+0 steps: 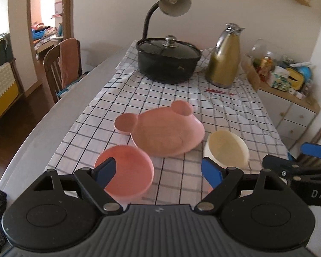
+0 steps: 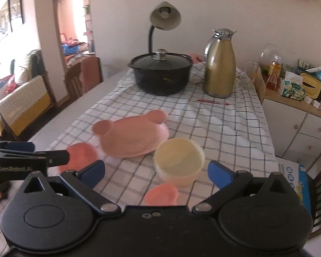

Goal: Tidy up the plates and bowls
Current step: 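Move the left tool toward the pink bear-shaped plate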

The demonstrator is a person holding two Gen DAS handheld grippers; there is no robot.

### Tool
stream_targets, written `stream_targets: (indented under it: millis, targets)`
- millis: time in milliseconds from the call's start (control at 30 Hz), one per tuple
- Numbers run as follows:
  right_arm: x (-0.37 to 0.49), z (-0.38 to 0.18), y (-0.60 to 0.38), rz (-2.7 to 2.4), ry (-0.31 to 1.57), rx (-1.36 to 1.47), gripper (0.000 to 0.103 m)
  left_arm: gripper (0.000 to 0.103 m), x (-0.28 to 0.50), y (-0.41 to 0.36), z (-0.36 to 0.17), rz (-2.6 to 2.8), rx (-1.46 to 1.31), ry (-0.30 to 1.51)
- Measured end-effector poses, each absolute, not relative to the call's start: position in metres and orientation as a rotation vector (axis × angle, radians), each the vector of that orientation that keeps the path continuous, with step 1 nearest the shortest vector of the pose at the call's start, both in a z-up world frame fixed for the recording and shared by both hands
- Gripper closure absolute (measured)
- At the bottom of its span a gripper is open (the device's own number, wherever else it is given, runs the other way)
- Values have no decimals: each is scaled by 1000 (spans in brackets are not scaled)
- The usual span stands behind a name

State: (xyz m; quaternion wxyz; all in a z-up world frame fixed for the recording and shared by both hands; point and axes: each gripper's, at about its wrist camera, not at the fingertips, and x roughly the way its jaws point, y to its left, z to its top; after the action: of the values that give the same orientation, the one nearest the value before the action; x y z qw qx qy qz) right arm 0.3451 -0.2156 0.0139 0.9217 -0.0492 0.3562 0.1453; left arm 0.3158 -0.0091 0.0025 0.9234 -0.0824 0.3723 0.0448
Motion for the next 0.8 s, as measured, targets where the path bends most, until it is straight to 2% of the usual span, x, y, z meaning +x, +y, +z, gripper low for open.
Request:
stream_targets:
  millis: [633,800]
  targets:
    - [510,-27,-179,324,840,-196,3,16,470,26,-33,260,-271,932]
    - [548,-53,-169,326,960,-175,10,16,494,40,-57,259,-316,1030]
